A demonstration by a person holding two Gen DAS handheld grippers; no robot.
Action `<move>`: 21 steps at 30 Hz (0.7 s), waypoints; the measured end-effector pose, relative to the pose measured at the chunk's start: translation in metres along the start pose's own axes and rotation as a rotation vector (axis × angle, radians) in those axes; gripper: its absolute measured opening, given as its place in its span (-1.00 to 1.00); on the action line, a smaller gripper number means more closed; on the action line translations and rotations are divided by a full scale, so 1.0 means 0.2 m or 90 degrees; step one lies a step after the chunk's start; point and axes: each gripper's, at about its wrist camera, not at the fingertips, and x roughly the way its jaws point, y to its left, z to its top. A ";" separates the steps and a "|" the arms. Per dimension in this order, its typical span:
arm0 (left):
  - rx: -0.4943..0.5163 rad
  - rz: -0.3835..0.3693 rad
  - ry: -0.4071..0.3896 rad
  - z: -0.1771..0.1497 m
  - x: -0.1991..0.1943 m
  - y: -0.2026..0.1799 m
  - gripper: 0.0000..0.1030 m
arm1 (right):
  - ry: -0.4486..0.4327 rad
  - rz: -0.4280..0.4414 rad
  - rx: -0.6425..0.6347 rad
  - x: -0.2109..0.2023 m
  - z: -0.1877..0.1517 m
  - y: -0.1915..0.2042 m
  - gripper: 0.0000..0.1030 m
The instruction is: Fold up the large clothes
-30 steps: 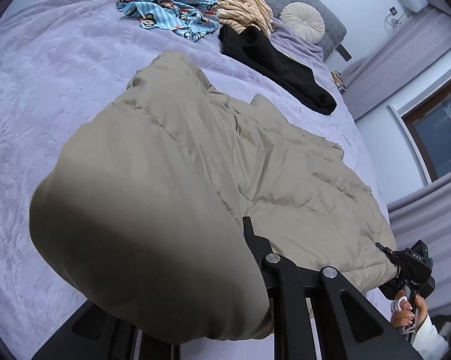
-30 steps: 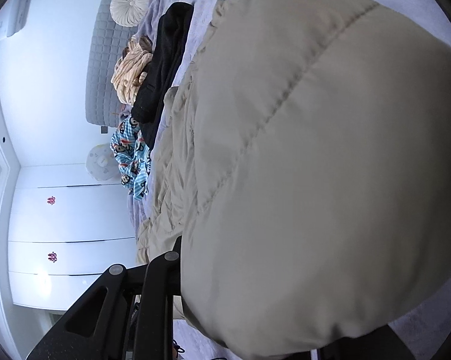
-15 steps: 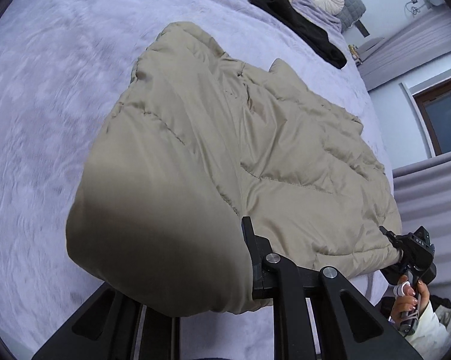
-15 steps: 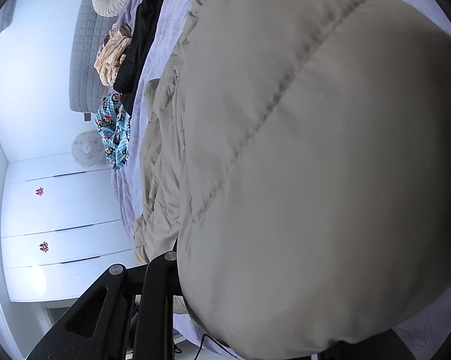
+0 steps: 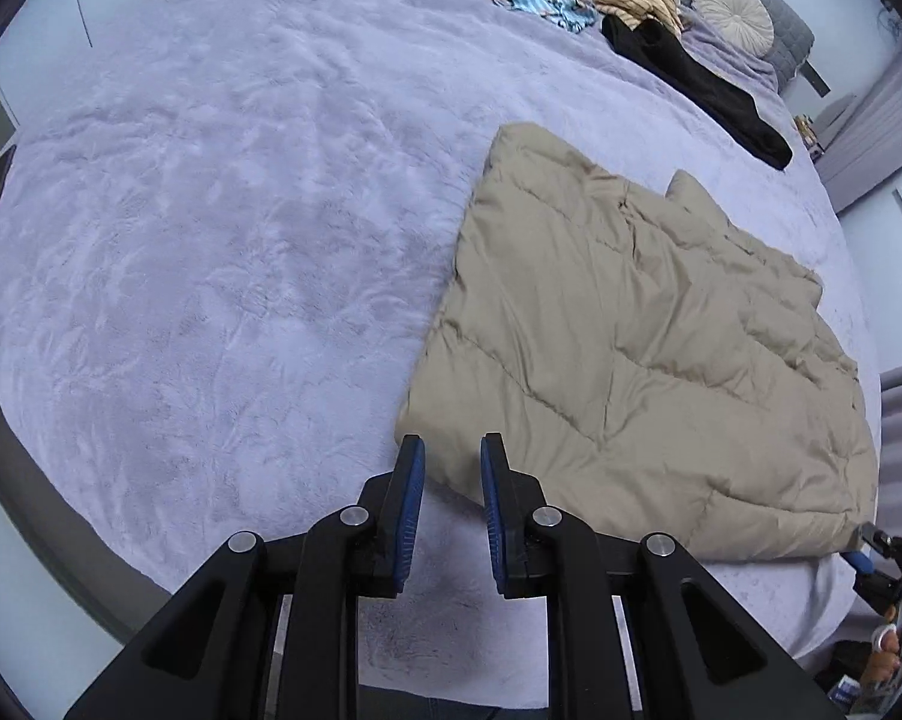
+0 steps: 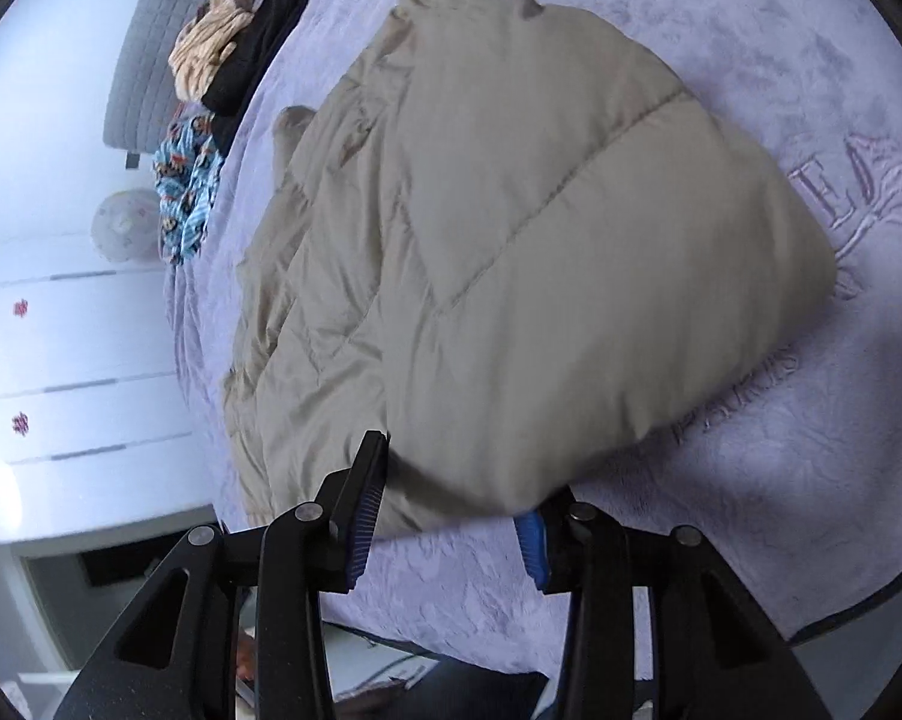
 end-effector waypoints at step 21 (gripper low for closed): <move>0.054 0.095 0.088 0.00 0.22 -0.21 -0.61 | -0.017 -0.132 -0.052 0.00 -0.05 0.12 -0.23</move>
